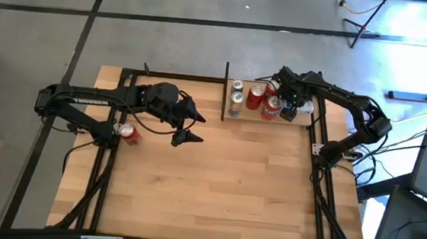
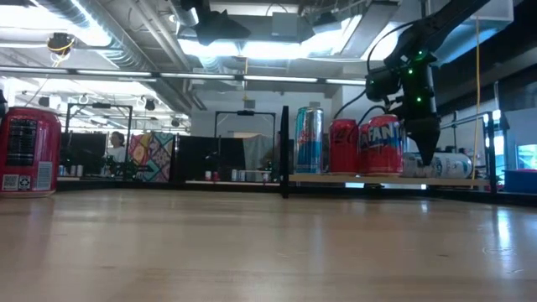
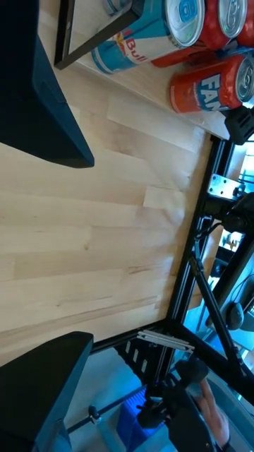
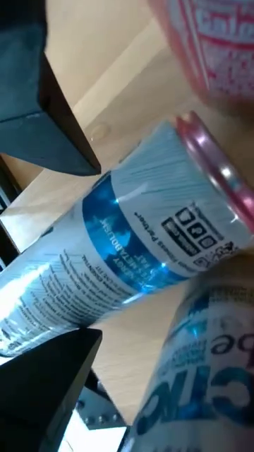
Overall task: Place canned beverage on shelf
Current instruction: Adjust the bottom white-blue soda can on the shelf
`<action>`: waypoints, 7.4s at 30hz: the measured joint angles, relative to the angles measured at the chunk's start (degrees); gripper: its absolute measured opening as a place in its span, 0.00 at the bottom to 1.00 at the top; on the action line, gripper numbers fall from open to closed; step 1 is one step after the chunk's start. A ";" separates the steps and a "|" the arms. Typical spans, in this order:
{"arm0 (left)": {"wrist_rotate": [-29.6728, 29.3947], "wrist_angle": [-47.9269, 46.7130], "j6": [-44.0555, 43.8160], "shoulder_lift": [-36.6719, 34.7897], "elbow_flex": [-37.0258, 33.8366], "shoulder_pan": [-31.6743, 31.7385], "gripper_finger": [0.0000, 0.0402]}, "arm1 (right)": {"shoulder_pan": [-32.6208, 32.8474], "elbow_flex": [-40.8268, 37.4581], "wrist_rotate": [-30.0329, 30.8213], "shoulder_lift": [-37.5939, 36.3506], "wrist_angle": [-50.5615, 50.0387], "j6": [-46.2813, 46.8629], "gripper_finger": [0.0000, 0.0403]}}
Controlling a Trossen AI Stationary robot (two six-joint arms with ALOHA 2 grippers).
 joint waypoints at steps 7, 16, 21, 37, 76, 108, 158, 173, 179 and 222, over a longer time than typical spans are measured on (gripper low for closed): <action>-0.02 0.00 -0.02 0.00 0.00 0.00 0.99 | 0.00 -0.07 -1.88 0.09 0.42 -2.77 0.90; -0.46 0.58 0.02 0.00 0.00 0.00 0.99 | 0.04 -0.13 -1.49 -0.24 0.16 -2.39 0.90; -0.50 0.63 0.04 0.00 0.00 0.00 0.99 | 0.07 -0.43 -1.02 -3.04 -1.36 -2.39 0.90; -1.79 0.78 1.57 0.00 0.00 -0.02 0.99 | -5.31 -1.79 -3.55 -6.57 -1.33 -7.22 0.90; -2.23 0.90 1.55 0.00 0.00 -0.02 0.99 | -5.20 -1.19 -4.98 -11.81 -2.24 -11.47 0.54; -14.87 10.90 -4.92 0.34 0.88 -6.39 0.99 | 34.58 22.25 -16.79 -17.95 -3.09 22.96 0.54; -28.25 -0.78 -10.57 21.51 30.40 -21.63 0.61 | 63.79 37.16 -11.77 -14.16 -11.82 29.26 0.78; -32.75 22.17 1.34 17.51 30.40 -22.16 0.61 | 66.45 1.97 4.28 -46.71 26.60 36.53 0.80; -31.12 39.86 2.85 17.40 30.45 -20.71 0.61 | 66.45 -8.93 3.34 -48.45 50.34 39.32 0.80; -30.78 42.75 1.82 17.25 30.53 -19.41 0.73 | 54.82 19.94 -18.78 -14.08 90.11 14.65 0.56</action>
